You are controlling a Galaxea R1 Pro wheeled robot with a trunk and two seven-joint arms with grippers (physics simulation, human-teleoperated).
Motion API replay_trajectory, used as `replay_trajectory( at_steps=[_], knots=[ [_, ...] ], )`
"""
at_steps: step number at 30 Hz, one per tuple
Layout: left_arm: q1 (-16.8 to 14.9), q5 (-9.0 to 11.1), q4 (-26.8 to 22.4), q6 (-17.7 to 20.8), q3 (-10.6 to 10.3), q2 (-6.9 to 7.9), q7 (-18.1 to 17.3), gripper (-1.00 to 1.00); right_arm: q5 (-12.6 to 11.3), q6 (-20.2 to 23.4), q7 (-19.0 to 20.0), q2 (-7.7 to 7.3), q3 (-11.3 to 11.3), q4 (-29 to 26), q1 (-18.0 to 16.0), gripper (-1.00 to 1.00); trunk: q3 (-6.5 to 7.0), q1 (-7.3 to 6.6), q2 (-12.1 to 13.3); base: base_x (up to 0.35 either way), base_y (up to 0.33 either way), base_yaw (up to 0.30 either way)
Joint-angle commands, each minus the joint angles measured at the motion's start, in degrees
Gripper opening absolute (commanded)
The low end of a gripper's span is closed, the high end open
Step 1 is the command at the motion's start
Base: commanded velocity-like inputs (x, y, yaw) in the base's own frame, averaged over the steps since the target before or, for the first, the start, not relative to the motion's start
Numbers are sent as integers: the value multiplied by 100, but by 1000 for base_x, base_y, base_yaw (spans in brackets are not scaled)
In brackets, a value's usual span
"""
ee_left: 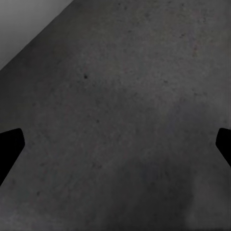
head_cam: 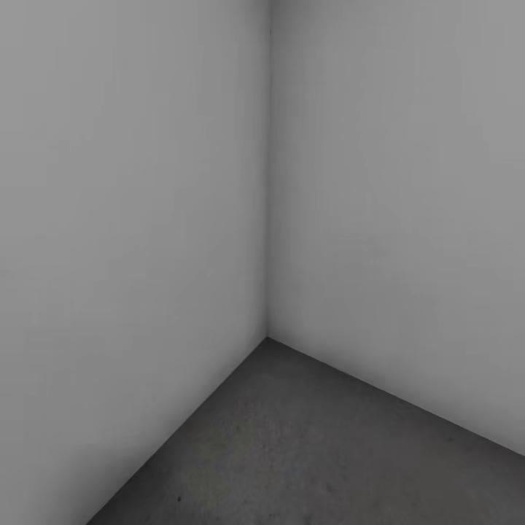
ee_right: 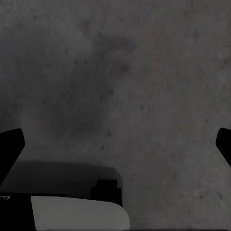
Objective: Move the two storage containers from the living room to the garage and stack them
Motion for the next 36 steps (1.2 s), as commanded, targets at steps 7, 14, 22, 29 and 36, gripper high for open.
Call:
replay_trajectory(
  at_steps=[7, 14, 22, 29, 36],
  knots=[
    [1, 3, -4, -6, 20, -5, -37, 100, 3, 33, 18, 0, 2, 46, -1, 100, -5, 0, -3, 0, 0, 0],
    [1, 3, -4, -6, 20, -6, -37, 100, 3, 33, 18, 0, 1, 70, -1, 100, -5, 0, -3, 0, 0, 0],
    [1, 3, -4, -6, 21, -6, -37, 100, 3, 32, 18, 0, 1, 75, -1, 100, -5, 0, -3, 0, 0, 0],
    [1, 3, -4, -6, 21, -6, -37, 100, 3, 29, 18, 0, 0, 76, -1, 100, -5, 0, -3, 0, 0, 0],
    [1, 3, -4, -6, 21, -6, -37, 100, 3, 25, 19, 0, 0, 76, -1, 100, -5, 0, -3, 0, 0, 0]
  ],
)
